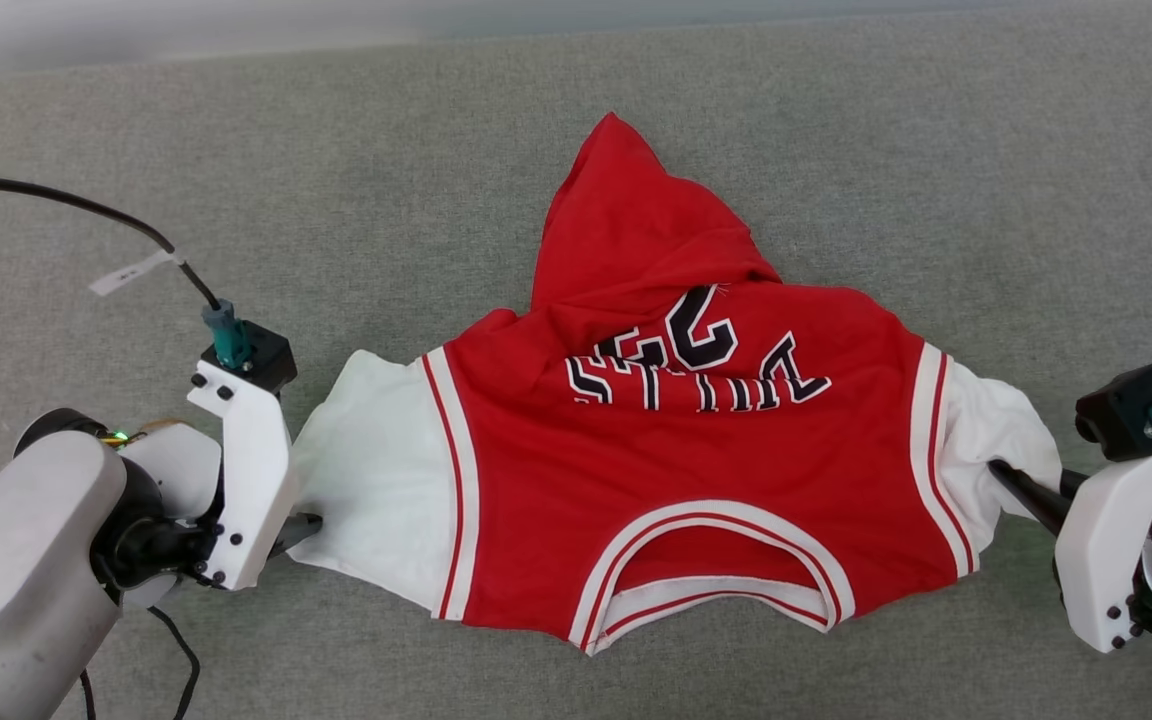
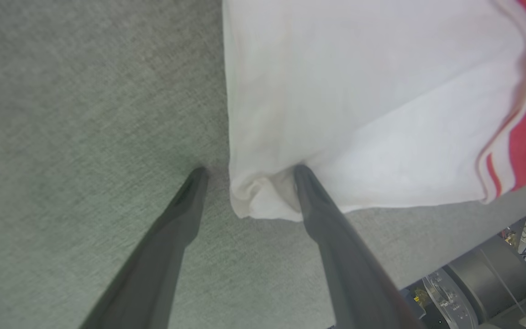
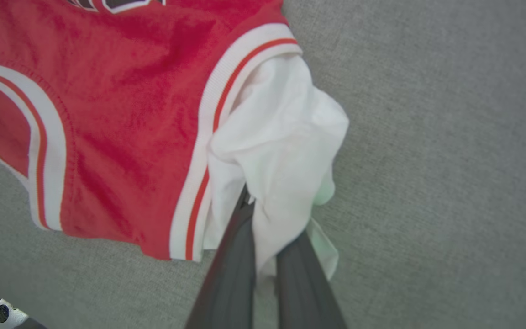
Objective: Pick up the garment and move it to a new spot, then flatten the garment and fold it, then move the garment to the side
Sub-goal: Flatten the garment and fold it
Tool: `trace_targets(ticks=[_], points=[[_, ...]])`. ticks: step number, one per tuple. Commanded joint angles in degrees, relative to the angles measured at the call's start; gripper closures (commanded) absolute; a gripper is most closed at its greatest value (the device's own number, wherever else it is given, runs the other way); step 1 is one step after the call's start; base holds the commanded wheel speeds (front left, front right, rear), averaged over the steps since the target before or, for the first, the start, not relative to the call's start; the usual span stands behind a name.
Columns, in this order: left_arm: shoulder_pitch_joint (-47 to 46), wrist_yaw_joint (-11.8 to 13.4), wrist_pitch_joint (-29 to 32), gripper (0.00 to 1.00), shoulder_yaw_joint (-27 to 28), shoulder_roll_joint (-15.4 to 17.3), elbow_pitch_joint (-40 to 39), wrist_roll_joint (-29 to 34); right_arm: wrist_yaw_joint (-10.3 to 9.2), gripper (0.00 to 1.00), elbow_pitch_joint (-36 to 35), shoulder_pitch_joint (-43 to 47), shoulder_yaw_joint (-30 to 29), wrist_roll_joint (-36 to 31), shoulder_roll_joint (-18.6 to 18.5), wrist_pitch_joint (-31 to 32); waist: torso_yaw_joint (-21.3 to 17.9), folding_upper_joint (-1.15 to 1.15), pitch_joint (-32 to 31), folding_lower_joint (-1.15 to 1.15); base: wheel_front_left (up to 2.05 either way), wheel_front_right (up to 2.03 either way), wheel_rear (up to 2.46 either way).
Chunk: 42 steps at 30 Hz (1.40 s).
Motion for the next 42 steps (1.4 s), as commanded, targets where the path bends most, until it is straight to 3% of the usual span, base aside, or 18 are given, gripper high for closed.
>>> trace_targets(ticks=[1, 4, 5, 6, 15, 20, 28, 35, 42], points=[[1.03, -0.02, -0.39, 0.0, -1.71, -1.03, 1.39, -0.42, -0.04, 1.0, 0.25, -0.93, 0.32, -0.47, 0.45, -0.35, -0.31, 0.0, 0.34, 0.0, 0.0, 0.0, 0.0], [1.59, -0.02, -0.31, 0.04, -5.17, -1.29, 2.24, -0.87, -0.04, 1.0, 0.87, -1.24, 1.06, -0.11, 0.64, -0.51, -0.44, 0.0, 0.3, 0.0, 0.0, 0.0, 0.0], [1.54, -0.04, -0.67, 0.79, -6.13, -1.27, 2.13, -1.04, -0.04, 1.0, 1.1, -1.32, 1.19, 0.05, 0.6, -0.58, -0.42, 0.0, 0.1, 0.0, 0.0, 0.0, 0.0], [1.55, -0.04, -0.94, 1.0, -7.08, -1.26, 1.91, -1.32, -0.04, 1.0, 1.41, -1.33, 1.31, 0.21, 0.46, -0.73, -0.32, 0.0, -0.22, 0.0, 0.0, 0.0, 0.0], [-0.66, -0.03, -7.6, 1.0, -9.2, 2.29, -2.01, -3.55, -0.05, 1.0, 1.73, -1.05, 1.1, 1.32, -1.2, -2.81, 0.84, 0.0, -5.04, 0.0, 0.0, 0.0, 0.0], [-2.12, -0.03, -12.63, 1.0, -7.71, 4.72, -7.05, -5.17, -0.04, 1.0, 0.18, -0.66, -1.61, 2.42, -2.55, -4.64, 1.84, 0.0, -8.6, 0.0, 0.0, 0.0, 0.0], [-6.96, -0.03, -15.36, 1.0, -3.7, 6.72, -15.93, -6.3, -0.05, 1.0, -4.32, -4.07, -6.4, 2.94, -4.22, -4.22, 2.93, 0.0, -11.46, 0.0, 0.0, 0.0, 0.0], [-16.68, -0.03, -16.63, 1.0, -1.68, 5.51, -18.04, -5.03, -0.05, 1.0, -5.74, -15.27, -7.87, 1.53, -3.63, -1.81, 2.9, 0.0, -8.28, 0.0, 0.0, 0.0, 0.0], [-31.15, -0.03, -18.67, 1.0, -0.49, 2.41, -13.16, -3.15, -0.05, 1.0, 1.1, -35.15, -5.34, -0.92, -0.83, 1.04, 2.51, 0.0, 0.01, 0.0, 0.0, 0.0, 0.0]])
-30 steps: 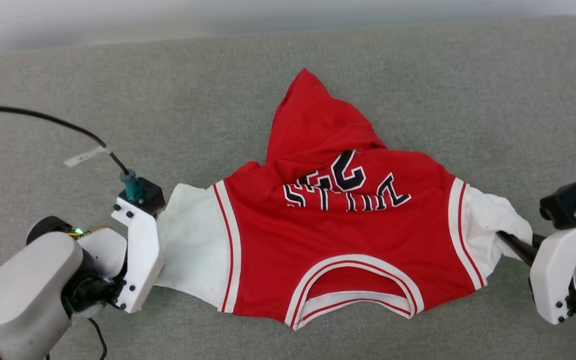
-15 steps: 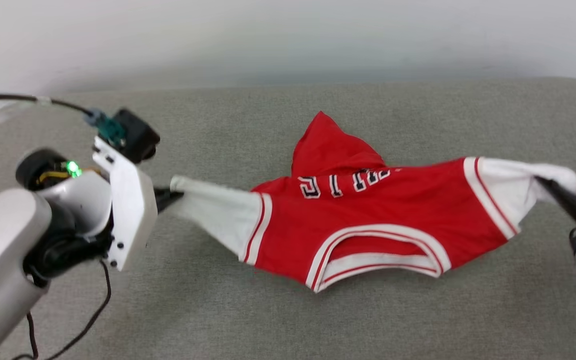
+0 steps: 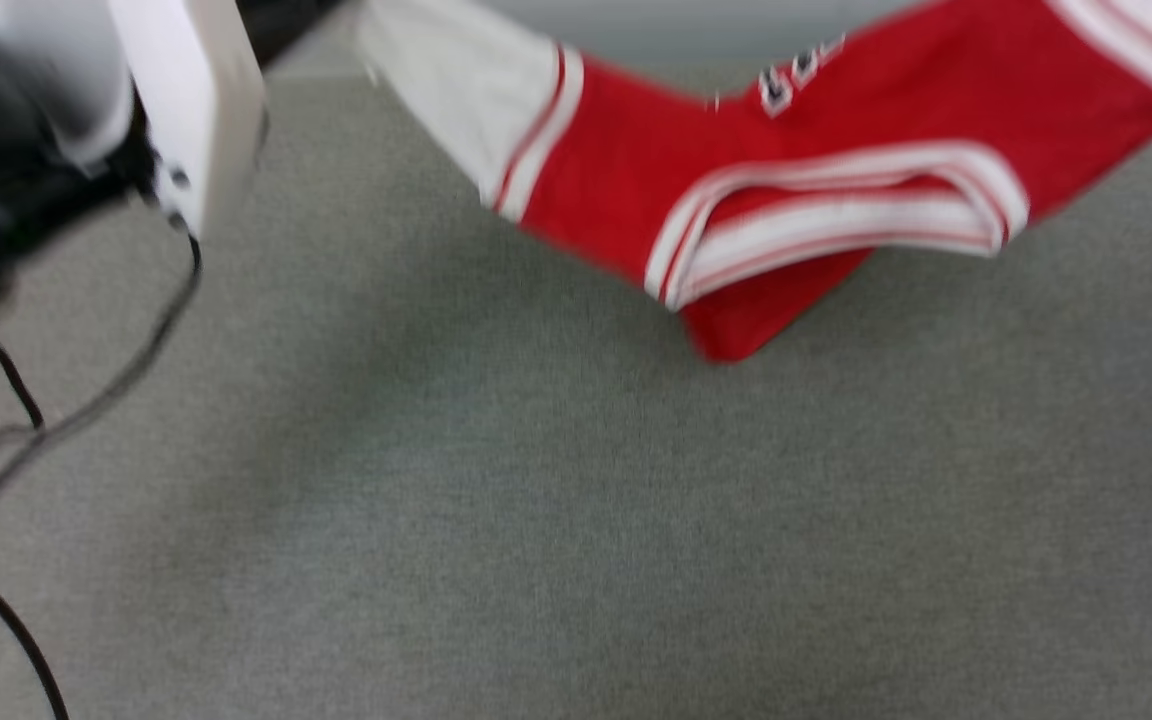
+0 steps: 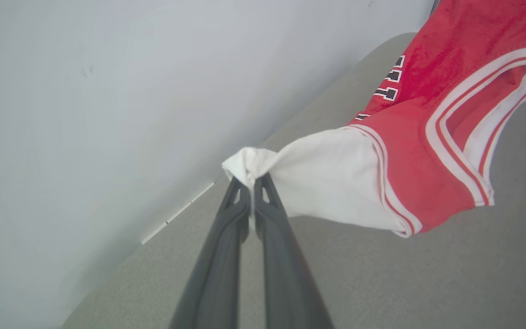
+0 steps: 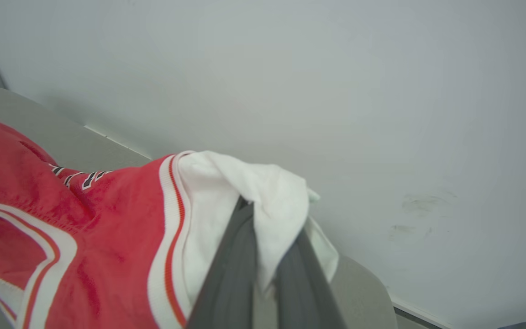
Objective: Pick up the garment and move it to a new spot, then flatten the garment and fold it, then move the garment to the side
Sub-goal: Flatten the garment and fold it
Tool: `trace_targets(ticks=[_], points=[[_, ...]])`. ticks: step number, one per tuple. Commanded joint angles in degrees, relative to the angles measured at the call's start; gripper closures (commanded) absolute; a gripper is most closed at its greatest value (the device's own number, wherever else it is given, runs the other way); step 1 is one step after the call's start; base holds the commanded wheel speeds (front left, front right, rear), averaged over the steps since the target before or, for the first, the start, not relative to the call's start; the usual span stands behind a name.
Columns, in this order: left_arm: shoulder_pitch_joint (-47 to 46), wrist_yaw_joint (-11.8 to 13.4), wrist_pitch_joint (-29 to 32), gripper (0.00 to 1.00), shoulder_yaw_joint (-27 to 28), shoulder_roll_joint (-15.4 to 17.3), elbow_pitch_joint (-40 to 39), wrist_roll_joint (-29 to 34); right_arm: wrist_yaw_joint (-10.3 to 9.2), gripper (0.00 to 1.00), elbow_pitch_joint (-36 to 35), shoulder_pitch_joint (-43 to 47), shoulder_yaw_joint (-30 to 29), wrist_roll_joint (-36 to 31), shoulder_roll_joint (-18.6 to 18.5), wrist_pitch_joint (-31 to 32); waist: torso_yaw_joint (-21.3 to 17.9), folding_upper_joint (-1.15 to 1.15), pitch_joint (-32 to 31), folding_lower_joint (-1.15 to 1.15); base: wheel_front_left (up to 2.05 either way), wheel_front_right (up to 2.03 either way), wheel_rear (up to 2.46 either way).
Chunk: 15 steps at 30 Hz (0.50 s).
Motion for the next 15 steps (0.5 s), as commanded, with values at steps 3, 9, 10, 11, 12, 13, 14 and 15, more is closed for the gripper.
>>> trace_targets(ticks=[3, 9, 10, 11, 12, 13, 14, 15], points=[[-8.88, -0.03, -1.68, 1.0, 0.87, -1.78, 3.8, 1.4, -0.05, 1.0, 5.55, -12.12, 1.69, -1.87, 2.63, 0.59, -0.26, 0.0, 7.72, 0.0, 0.0, 0.0, 0.0], [-23.42, -0.03, -5.8, 1.0, 1.84, -4.36, 10.62, 2.83, -0.05, 1.0, 14.62, -29.93, 4.04, -5.29, 6.37, -0.84, -0.12, 0.0, 14.2, 0.0, 0.0, 0.0, 0.0], [-25.84, -0.03, -6.39, 1.0, 1.95, -4.81, 11.66, 2.78, -0.05, 1.0, 16.04, -32.65, 4.2, -5.6, 7.14, -1.2, -0.12, 0.0, 15.12, 0.0, 0.0, 0.0, 0.0], [-27.79, -0.03, -7.27, 1.0, 2.2, -5.37, 12.89, 2.53, -0.05, 1.0, 17.49, -35.09, 4.41, -6.15, 7.74, -1.71, -0.11, 0.0, 15.83, 0.0, 0.0, 0.0, 0.0], [-29.71, -0.03, -8.01, 1.0, 2.16, -5.77, 14.02, 2.42, -0.05, 1.0, 18.86, -37.5, 4.62, -6.79, 8.14, -2.31, -0.01, 0.0, 16.48, 0.0, 0.0, 0.0, 0.0], [-31.73, -0.03, -8.76, 1.0, 1.93, -5.91, 15.06, 2.73, -0.05, 1.0, 20.2, -39.89, 4.81, -7.47, 8.57, -2.98, 0.06, 0.0, 17.04, 0.0, 0.0, 0.0, 0.0], [-33.9, -0.03, -9.62, 1.0, 1.8, -6.06, 16.01, 2.85, -0.05, 1.0, 21.42, -42.3, 5.06, -8.14, 9.03, -3.75, 0.13, 0.0, 17.58, 0.0, 0.0, 0.0, 0.0], [-35.55, -0.03, -10.41, 1.0, 1.56, -6.37, 16.94, 2.6, -0.05, 1.0, 22.65, -44.39, 5.24, -8.49, 9.68, -4.48, 0.23, 0.0, 18.02, 0.0, 0.0, 0.0, 0.0]])
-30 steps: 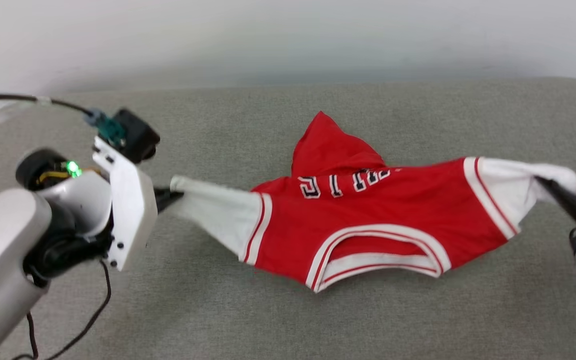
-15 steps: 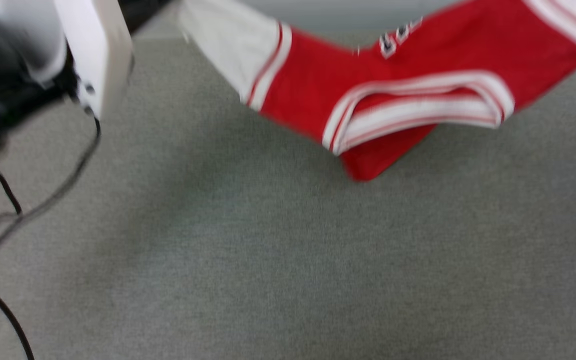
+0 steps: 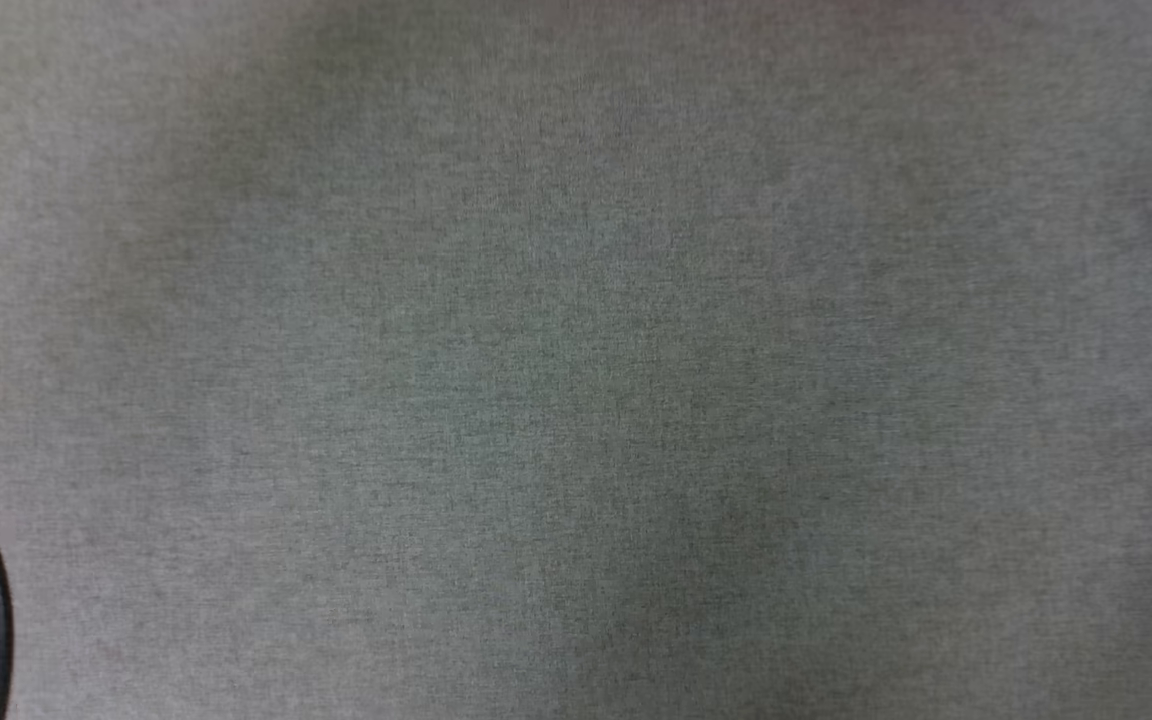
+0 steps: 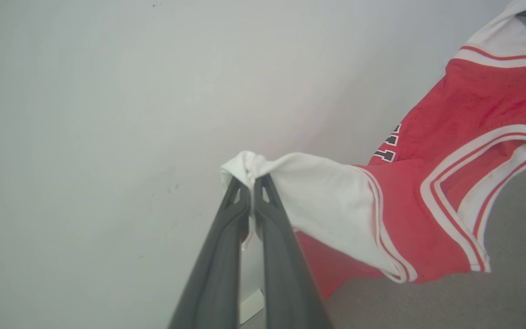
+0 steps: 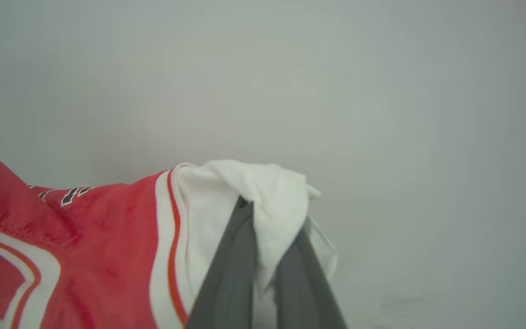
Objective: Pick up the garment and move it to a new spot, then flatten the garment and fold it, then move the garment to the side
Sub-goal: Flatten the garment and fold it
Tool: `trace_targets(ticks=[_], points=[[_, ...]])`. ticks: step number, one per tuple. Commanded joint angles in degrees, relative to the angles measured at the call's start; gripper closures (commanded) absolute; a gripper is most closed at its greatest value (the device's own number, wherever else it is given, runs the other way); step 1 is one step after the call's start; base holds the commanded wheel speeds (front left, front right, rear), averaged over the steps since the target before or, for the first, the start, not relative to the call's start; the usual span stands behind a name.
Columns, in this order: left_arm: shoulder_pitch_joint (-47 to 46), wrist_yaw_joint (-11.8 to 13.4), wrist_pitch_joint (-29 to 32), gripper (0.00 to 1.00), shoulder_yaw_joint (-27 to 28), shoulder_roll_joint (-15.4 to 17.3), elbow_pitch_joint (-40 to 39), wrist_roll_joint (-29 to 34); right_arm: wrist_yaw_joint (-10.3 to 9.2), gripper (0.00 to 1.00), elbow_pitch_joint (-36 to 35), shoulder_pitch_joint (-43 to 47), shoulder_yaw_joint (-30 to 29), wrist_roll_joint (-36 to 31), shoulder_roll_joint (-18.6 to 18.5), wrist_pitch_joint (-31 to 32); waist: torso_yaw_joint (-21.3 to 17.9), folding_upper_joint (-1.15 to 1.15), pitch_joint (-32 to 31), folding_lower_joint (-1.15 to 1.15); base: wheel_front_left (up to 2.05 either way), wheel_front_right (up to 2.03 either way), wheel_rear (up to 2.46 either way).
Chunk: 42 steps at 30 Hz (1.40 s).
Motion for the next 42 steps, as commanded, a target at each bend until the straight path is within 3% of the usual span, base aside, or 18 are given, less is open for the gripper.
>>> trace_targets(ticks=[1, 10, 19, 28, 36, 41, 42], points=[[-3.5, -0.03, -1.96, 1.0, 0.05, -0.37, 1.65, -0.49, -0.05, 1.0, 2.05, -4.25, 0.28, -0.77, 1.38, -1.4, 0.33, 0.0, 2.22, -0.02, 0.0, 0.0, 0.0], [-10.49, 0.03, -9.34, 1.0, -4.27, 0.69, 7.63, -2.06, -0.06, 1.0, 12.9, -16.18, 3.82, -2.75, 4.91, -7.66, 1.32, 0.0, 3.68, -0.02, 0.0, 0.0, 0.0], [-6.19, 0.03, -16.72, 1.0, -10.9, 3.05, 10.39, -5.01, -0.06, 1.0, 21.43, -11.95, 11.9, 0.26, 6.54, -13.87, 1.89, 0.0, 3.64, -0.02, 0.0, 0.0, 0.0], [8.46, 0.03, -27.02, 1.0, -16.2, 5.3, 12.58, -10.02, -0.06, 1.0, 27.77, 2.94, 17.89, 7.07, 7.55, -20.93, 2.06, 0.0, -2.13, -0.02, 0.0, 0.0, 0.0], [24.98, 0.08, -34.43, 1.0, -18.75, 7.31, 13.02, -14.75, -0.06, 1.0, 26.41, 17.04, 23.26, 13.68, 6.21, -24.59, 1.85, 0.0, -7.75, -0.02, 0.0, 0.0, 0.0], [38.52, 2.12, -38.81, 1.0, -20.3, 9.01, 11.08, -17.69, -0.06, 1.0, 23.51, 27.29, 27.82, 17.28, 3.65, -26.53, 1.45, 0.0, -11.85, -0.02, 0.0, 0.0, 0.0], [43.81, 3.46, -40.02, 1.0, -20.52, 9.81, 9.27, -19.02, -0.06, 1.0, 22.13, 31.33, 29.5, 18.47, 2.55, -27.23, 1.49, 0.0, -13.52, -0.02, 0.0, 0.0, 0.0]])
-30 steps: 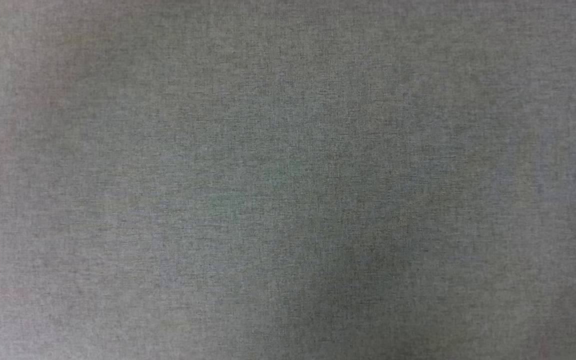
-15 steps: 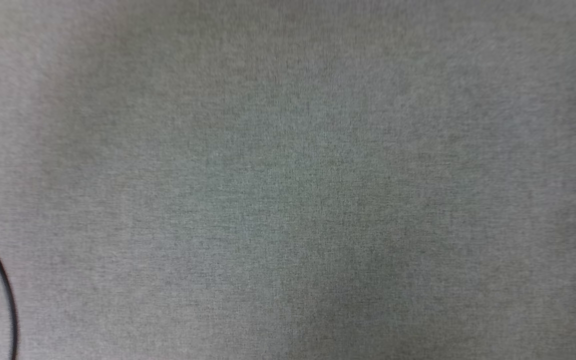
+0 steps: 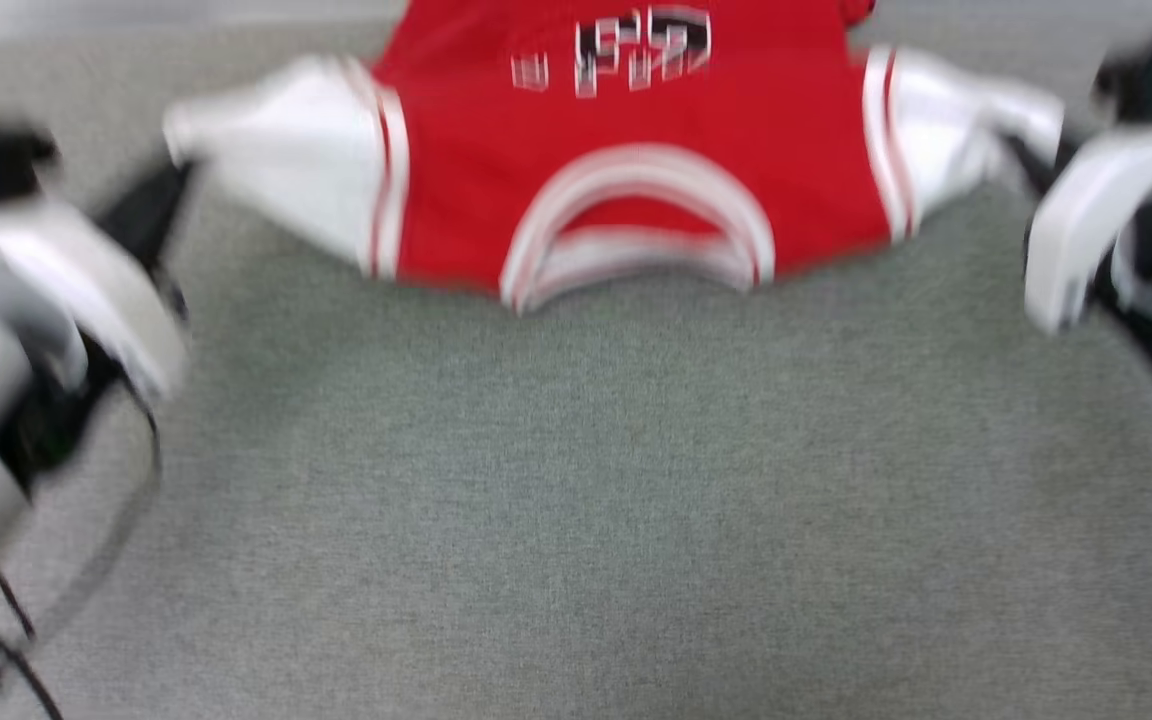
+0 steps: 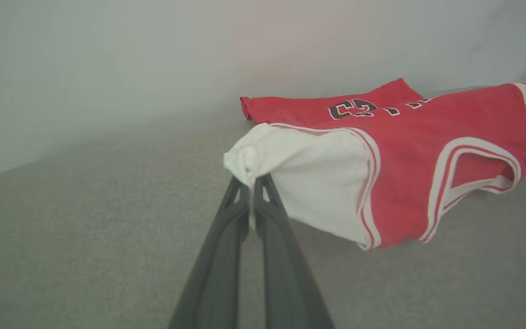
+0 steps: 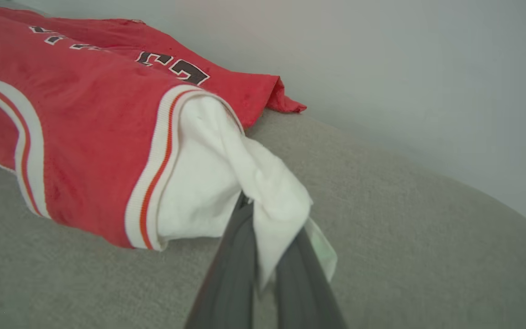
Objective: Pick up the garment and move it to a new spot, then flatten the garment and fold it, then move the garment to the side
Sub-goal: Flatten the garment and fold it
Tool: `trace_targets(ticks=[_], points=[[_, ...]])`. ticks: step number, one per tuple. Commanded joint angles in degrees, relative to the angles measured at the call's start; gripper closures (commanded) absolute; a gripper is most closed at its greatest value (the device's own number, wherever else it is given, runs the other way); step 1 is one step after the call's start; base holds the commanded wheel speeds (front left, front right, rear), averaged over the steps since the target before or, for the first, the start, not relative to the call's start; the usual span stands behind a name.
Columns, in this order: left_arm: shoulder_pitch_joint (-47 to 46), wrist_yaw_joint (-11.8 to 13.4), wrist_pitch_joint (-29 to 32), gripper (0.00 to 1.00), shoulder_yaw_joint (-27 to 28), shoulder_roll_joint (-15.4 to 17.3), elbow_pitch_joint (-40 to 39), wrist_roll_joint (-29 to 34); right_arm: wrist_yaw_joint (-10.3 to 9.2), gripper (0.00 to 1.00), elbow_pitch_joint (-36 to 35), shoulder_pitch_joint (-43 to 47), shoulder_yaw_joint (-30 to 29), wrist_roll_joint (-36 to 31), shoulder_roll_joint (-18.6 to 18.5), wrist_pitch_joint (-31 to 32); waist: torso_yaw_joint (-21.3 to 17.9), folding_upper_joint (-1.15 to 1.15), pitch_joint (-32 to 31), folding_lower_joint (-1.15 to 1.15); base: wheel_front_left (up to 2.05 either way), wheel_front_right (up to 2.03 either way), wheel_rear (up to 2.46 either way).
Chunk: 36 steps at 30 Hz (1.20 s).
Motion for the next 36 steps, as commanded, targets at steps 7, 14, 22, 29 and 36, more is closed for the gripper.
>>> trace_targets(ticks=[7, 14, 22, 29, 36], points=[[15.96, 4.39, -1.89, 1.0, -0.84, 3.08, -6.09, -2.75, -0.06, 1.0, -4.78, 12.87, 3.82, 3.54, -4.74, -2.22, -0.07, 0.0, -6.96, 0.01, 0.0, 0.0, 0.0], [30.22, 8.29, -2.23, 1.0, 0.81, 5.79, -12.19, -3.51, -0.08, 1.0, -11.09, 25.35, 4.15, 7.57, -11.15, -2.6, -0.03, 0.0, -12.09, 0.01, 0.0, 0.0, 0.0], [43.84, 12.08, -2.25, 1.0, 4.15, 7.18, -17.7, -4.59, -0.09, 1.0, -18.5, 40.35, 0.98, 9.94, -16.47, -0.12, -0.11, 0.0, -15.5, 0.01, 0.0, 0.0, 0.0], [52.12, 13.69, -2.23, 1.0, 8.07, 6.61, -19.92, -3.74, -0.09, 1.0, -24.82, 52.64, -3.45, 11.4, -19.77, 4.55, 0.32, 0.0, -15.75, 0.01, 0.0, 0.0, 0.0], [53.5, 14.56, -2.22, 1.0, 10.86, 5.67, -22.03, -1.0, -0.09, 0.51, -29.57, 54.39, -11.22, 6.78, -19.8, 8.62, 0.47, 0.0, -14.17, 0.01, 0.0, 0.0, 0.0]])
